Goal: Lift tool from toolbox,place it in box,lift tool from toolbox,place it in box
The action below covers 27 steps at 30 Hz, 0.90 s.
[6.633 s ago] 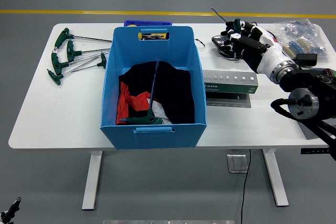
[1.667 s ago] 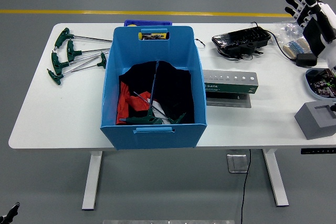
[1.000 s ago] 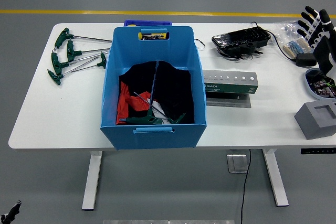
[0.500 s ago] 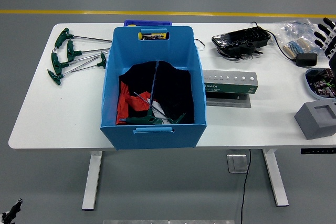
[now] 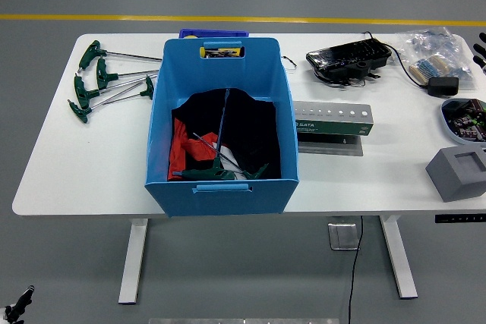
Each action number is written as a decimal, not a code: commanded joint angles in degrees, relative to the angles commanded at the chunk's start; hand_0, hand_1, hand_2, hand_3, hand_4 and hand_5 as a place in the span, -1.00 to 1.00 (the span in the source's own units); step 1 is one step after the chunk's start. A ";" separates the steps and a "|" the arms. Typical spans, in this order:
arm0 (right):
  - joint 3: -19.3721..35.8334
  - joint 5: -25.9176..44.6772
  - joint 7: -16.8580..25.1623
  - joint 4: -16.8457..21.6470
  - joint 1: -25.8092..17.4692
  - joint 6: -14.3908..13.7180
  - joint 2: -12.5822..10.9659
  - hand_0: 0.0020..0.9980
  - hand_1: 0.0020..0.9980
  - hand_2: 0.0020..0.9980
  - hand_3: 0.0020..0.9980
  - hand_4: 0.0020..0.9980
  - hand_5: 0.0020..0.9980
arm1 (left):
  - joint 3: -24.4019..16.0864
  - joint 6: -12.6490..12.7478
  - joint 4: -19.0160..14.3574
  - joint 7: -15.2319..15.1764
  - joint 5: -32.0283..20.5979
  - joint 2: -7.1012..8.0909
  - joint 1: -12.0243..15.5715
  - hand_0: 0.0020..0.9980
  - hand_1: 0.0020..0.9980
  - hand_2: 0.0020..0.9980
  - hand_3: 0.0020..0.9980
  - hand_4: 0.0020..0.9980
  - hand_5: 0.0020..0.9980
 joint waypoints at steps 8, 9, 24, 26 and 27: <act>0.31 -0.05 0.01 -0.35 0.03 -0.03 0.28 1.00 0.88 0.91 1.00 1.00 1.00 | 0.41 -0.02 0.00 -0.04 -0.44 -0.22 0.07 0.78 0.80 0.82 0.51 0.40 0.58; 0.34 -0.08 0.01 -0.39 0.01 -0.03 0.32 1.00 0.88 0.91 1.00 1.00 1.00 | 0.38 -0.01 0.00 -0.01 -0.37 -0.21 0.12 0.78 0.80 0.82 0.51 0.40 0.58; 1.47 -0.25 -0.16 0.17 -1.15 -0.20 0.67 1.00 0.88 0.91 1.00 1.00 1.00 | 1.70 -0.09 0.00 0.18 -0.60 0.07 0.52 0.78 0.80 0.82 0.51 0.40 0.58; 1.62 -0.36 -0.14 0.57 -1.25 -0.20 0.69 1.00 0.88 0.91 1.00 1.00 1.00 | 1.76 -0.11 0.00 0.18 -0.51 0.18 0.48 0.78 0.80 0.82 0.51 0.40 0.58; 1.67 -0.42 -0.14 0.72 -1.28 -0.20 0.67 1.00 0.88 0.91 1.00 1.00 1.00 | 1.82 -0.12 0.00 0.18 -0.49 0.21 0.44 0.78 0.80 0.82 0.51 0.40 0.58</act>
